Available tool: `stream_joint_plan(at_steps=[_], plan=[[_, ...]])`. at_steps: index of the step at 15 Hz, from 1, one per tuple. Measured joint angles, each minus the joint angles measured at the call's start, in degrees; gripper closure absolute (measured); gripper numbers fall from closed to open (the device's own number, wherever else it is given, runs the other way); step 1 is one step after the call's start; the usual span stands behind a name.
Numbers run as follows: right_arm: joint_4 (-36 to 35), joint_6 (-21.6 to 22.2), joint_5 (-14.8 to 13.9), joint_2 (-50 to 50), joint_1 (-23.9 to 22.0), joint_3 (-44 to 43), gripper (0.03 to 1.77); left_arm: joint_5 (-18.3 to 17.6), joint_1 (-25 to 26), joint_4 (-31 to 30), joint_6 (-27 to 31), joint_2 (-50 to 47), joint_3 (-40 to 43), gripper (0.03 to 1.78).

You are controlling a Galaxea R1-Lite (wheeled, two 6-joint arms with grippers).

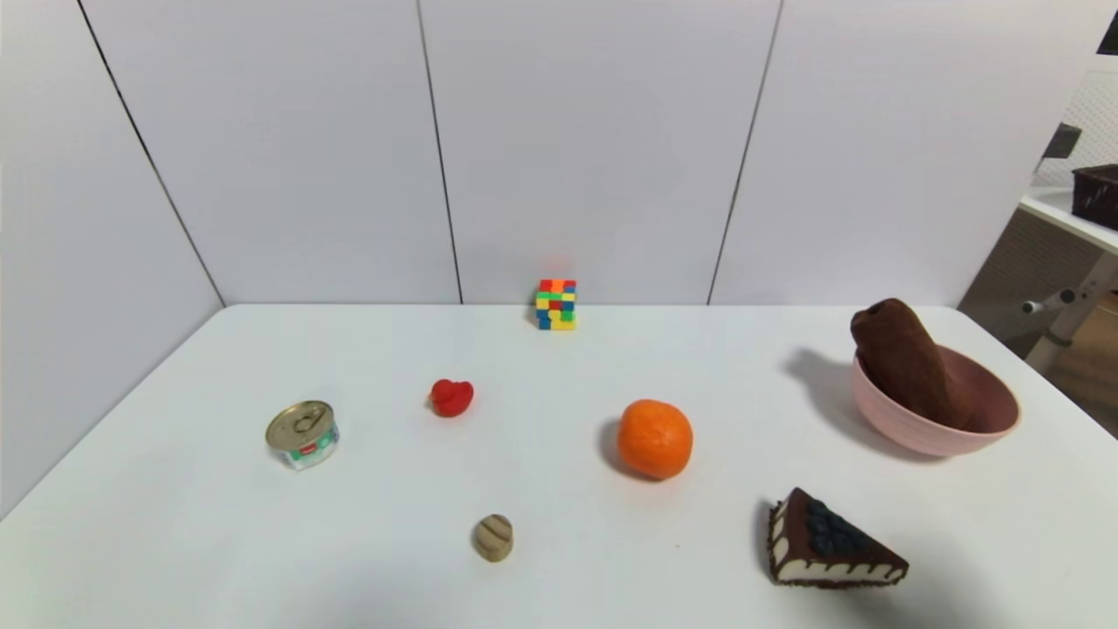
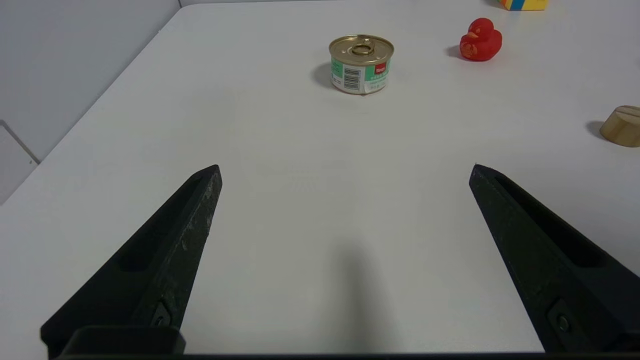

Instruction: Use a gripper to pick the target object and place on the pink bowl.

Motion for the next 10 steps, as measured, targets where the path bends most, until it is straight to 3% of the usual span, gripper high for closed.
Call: stream_joint_plan(at_steps=[3, 5, 7, 10], plan=[[-1.2, 6.5, -14.1, -8.1, 8.6, 4.7, 0.11, 0.0, 0.0, 0.0, 0.0, 0.0, 0.0, 0.03], [-1.6, 9.2, -21.0, -12.9, 13.4, 7.8, 0.11, 0.0, 0.0, 0.0, 0.0, 0.0, 0.0, 0.03], [-1.9, 10.7, -24.7, -17.9, 17.2, 11.7, 0.11, 0.0, 0.0, 0.0, 0.0, 0.0, 0.0, 0.03], [-2.1, 12.6, -27.5, -22.6, 19.7, 17.7, 0.11, 0.0, 0.0, 0.0, 0.0, 0.0, 0.0, 0.03]])
